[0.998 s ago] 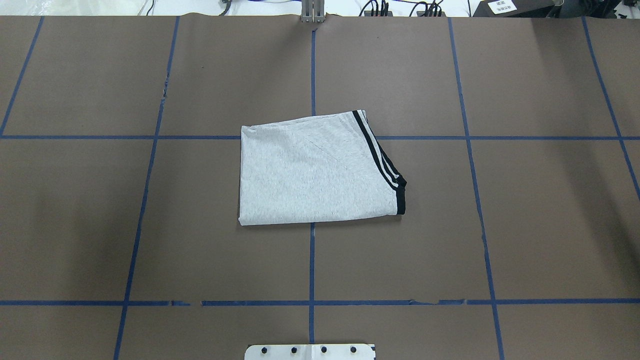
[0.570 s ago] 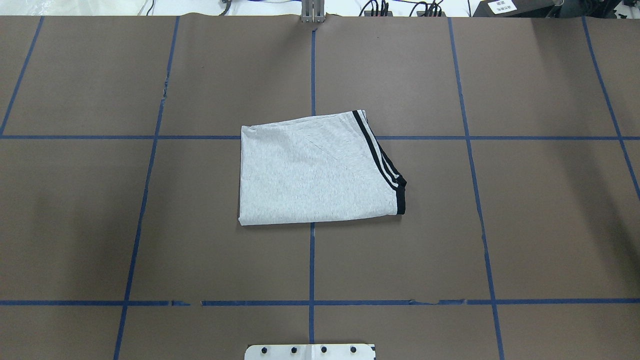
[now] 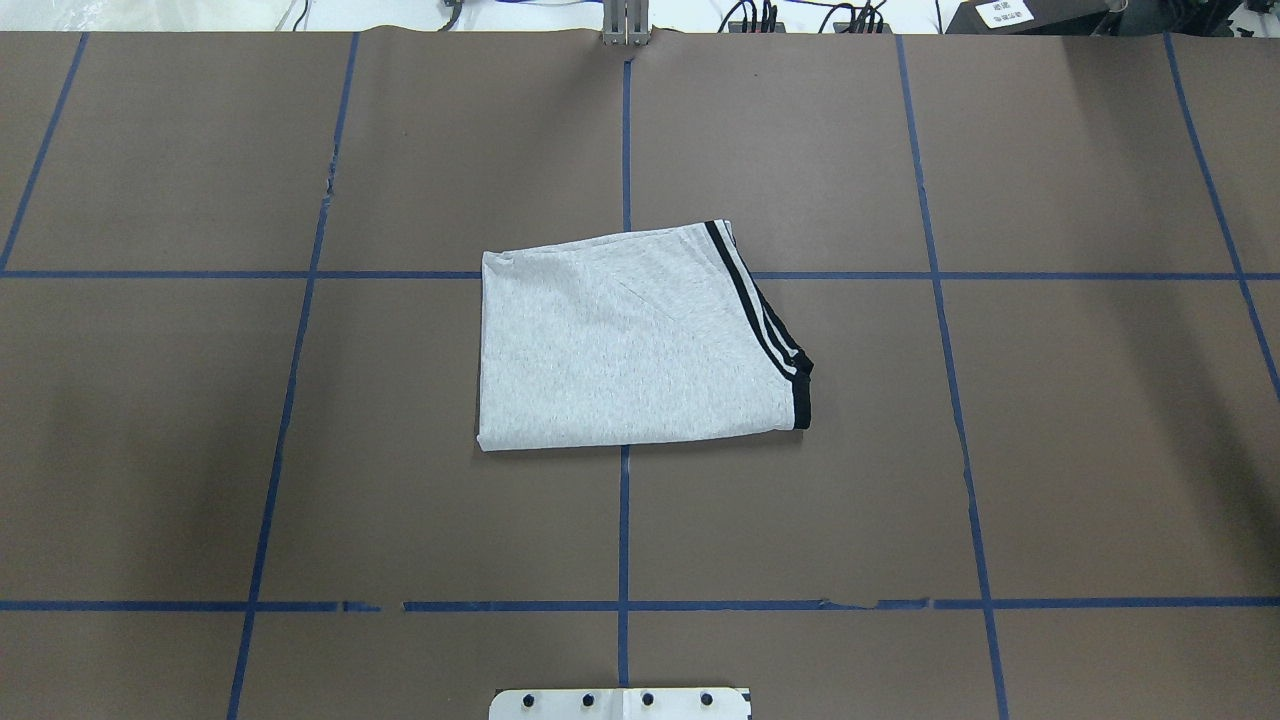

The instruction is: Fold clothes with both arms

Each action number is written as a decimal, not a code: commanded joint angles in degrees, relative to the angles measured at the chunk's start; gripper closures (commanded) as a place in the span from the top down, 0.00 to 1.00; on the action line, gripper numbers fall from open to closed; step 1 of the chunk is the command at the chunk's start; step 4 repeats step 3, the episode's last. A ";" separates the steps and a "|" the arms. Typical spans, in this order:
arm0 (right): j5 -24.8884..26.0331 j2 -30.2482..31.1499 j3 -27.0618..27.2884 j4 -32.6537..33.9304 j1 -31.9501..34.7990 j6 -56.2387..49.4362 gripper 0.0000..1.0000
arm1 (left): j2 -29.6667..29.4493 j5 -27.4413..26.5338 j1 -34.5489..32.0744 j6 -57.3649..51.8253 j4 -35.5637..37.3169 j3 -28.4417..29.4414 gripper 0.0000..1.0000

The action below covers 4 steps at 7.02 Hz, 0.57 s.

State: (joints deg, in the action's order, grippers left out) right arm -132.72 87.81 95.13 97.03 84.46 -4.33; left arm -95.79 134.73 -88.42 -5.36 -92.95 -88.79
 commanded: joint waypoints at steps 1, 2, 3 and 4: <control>0.00 -0.18 0.23 0.00 0.00 -0.07 1.00 | -0.18 0.26 0.00 0.00 -0.04 0.20 1.00; 0.00 -0.27 0.23 0.00 0.00 -0.07 1.00 | -0.27 0.44 0.00 0.00 -0.04 0.03 1.00; 0.00 -0.36 0.23 0.00 0.00 -0.07 1.00 | -0.45 0.44 0.00 0.00 -0.04 -0.32 1.00; 0.00 -0.36 0.23 0.00 0.00 -0.07 1.00 | -0.45 0.44 0.00 0.00 -0.04 -0.32 1.00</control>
